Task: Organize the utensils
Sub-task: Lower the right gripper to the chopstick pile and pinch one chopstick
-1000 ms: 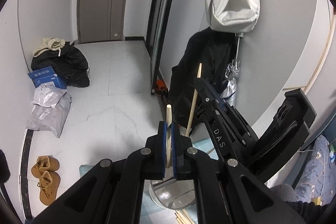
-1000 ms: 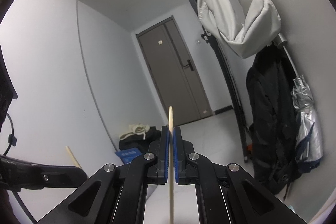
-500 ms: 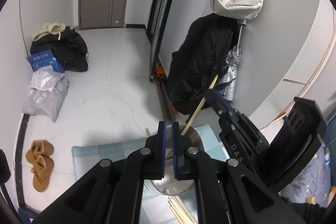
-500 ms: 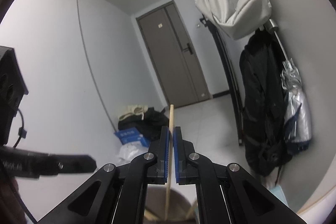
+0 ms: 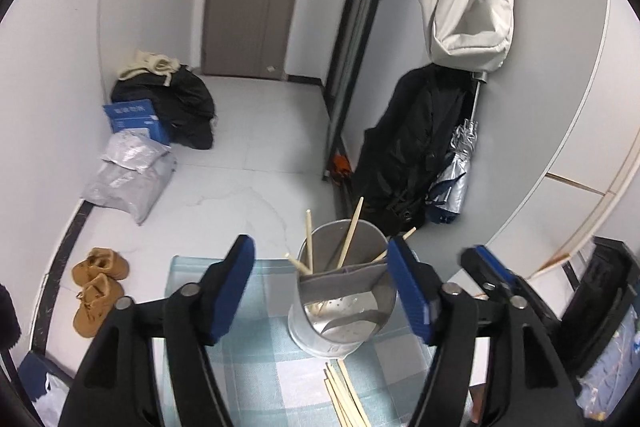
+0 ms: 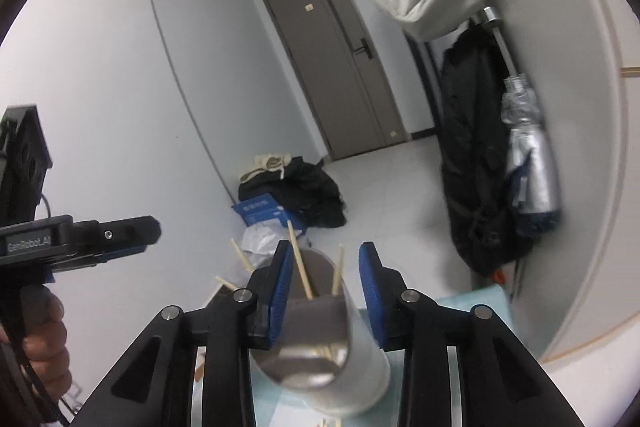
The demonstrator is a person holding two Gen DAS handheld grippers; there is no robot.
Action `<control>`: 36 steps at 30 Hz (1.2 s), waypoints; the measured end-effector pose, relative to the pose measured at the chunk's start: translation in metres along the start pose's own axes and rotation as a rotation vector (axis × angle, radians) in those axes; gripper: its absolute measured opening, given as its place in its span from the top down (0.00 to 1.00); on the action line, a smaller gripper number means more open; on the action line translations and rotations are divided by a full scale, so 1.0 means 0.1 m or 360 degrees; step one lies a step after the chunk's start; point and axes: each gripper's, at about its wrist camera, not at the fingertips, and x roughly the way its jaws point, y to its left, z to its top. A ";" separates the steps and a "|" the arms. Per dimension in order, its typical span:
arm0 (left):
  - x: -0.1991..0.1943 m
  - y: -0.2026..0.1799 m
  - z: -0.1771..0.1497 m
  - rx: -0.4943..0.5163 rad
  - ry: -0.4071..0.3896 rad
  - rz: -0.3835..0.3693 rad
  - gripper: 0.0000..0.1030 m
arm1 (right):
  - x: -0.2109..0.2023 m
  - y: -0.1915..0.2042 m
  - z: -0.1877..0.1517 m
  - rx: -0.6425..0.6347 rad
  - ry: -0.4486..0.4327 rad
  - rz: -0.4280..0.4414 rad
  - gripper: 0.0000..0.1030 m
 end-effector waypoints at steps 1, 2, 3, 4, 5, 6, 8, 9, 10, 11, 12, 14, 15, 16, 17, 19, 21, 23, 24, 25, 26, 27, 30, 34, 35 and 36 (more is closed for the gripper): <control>-0.04 -0.01 -0.03 -0.0006 -0.0010 0.0017 0.28 | -0.10 0.00 -0.01 0.0003 -0.0007 -0.0004 0.59; -0.08 -0.03 -0.06 -0.0012 -0.0020 0.0038 0.27 | -0.20 0.00 -0.01 0.0001 -0.0010 -0.0009 0.56; -0.12 -0.05 -0.08 -0.0015 -0.0034 0.0056 0.24 | -0.27 0.01 -0.02 -0.0006 -0.0017 -0.0016 0.55; -0.18 -0.08 -0.11 -0.0015 -0.0056 0.0067 0.21 | -0.35 0.02 -0.02 -0.0016 -0.0026 -0.0027 0.55; -0.21 -0.09 -0.13 -0.0014 -0.0071 0.0071 0.21 | -0.43 0.03 -0.02 -0.0023 -0.0033 -0.0041 0.52; -0.26 -0.12 -0.16 -0.0008 -0.0094 0.0082 0.19 | -0.50 0.04 -0.03 -0.0029 -0.0034 -0.0047 0.49; -0.35 -0.15 -0.22 0.0006 -0.0129 0.0114 0.18 | -0.64 0.08 -0.04 -0.0048 -0.0036 -0.0065 0.46; -0.38 -0.16 -0.24 0.0008 -0.0135 0.0120 0.18 | -0.71 0.10 -0.04 -0.0055 -0.0042 -0.0072 0.46; -0.41 -0.16 -0.27 0.0004 -0.0138 0.0120 0.17 | -0.76 0.11 -0.04 -0.0057 -0.0048 -0.0072 0.46; -0.46 -0.16 -0.31 -0.0013 -0.0148 0.0116 0.17 | -0.82 0.12 -0.04 -0.0058 -0.0053 -0.0069 0.45; -0.48 -0.16 -0.34 -0.0023 -0.0159 0.0119 0.16 | -0.85 0.13 -0.05 -0.0057 -0.0052 -0.0068 0.45; -0.54 -0.15 -0.41 -0.0030 -0.0191 0.0137 0.14 | -0.95 0.17 -0.07 -0.0064 -0.0045 -0.0051 0.45; -0.57 -0.15 -0.46 -0.0030 -0.0212 0.0150 0.11 | -0.98 0.18 -0.08 -0.0069 -0.0048 -0.0052 0.43; -0.58 -0.15 -0.49 -0.0029 -0.0225 0.0162 0.08 | -1.02 0.21 -0.10 -0.0074 -0.0049 -0.0056 0.39; -0.59 -0.14 -0.52 -0.0033 -0.0236 0.0176 0.08 | -1.04 0.22 -0.11 -0.0074 -0.0042 -0.0055 0.37; -0.60 -0.12 -0.61 -0.0043 -0.0233 0.0177 0.07 | -1.09 0.26 -0.17 -0.0087 -0.0027 -0.0051 0.37; -0.57 -0.10 -0.69 -0.0058 -0.0217 0.0181 0.07 | -1.13 0.29 -0.22 -0.0098 -0.0014 -0.0047 0.36; -0.56 -0.08 -0.77 -0.0065 -0.0212 0.0200 0.07 | -1.16 0.32 -0.29 -0.0106 0.0009 -0.0046 0.30; -0.54 -0.07 -0.82 -0.0068 -0.0208 0.0201 0.06 | -1.17 0.32 -0.32 -0.0106 0.0016 -0.0046 0.27; -0.54 -0.06 -0.87 -0.0069 -0.0206 0.0205 0.06 | -1.17 0.31 -0.37 -0.0107 0.0023 -0.0044 0.26; -0.51 -0.04 -0.91 -0.0074 -0.0198 0.0212 0.06 | -1.16 0.30 -0.43 -0.0113 0.0037 -0.0047 0.26; -0.46 -0.03 -0.96 -0.0080 -0.0177 0.0213 0.06 | -1.15 0.30 -0.47 -0.0120 0.0054 -0.0055 0.26; -0.37 0.02 -1.06 -0.0104 -0.0139 0.0203 0.06 | -1.09 0.27 -0.63 -0.0145 0.0124 -0.0069 0.26; -0.23 0.05 -1.17 -0.0120 -0.0076 0.0201 0.06 | -1.01 0.24 -0.82 -0.0195 0.0207 -0.0123 0.26; -0.18 0.05 -1.19 -0.0123 -0.0050 0.0208 0.06 | -0.98 0.23 -0.86 -0.0195 0.0235 -0.0122 0.26; -0.14 0.06 -1.21 -0.0126 -0.0020 0.0214 0.06 | -0.95 0.21 -0.89 -0.0194 0.0259 -0.0124 0.26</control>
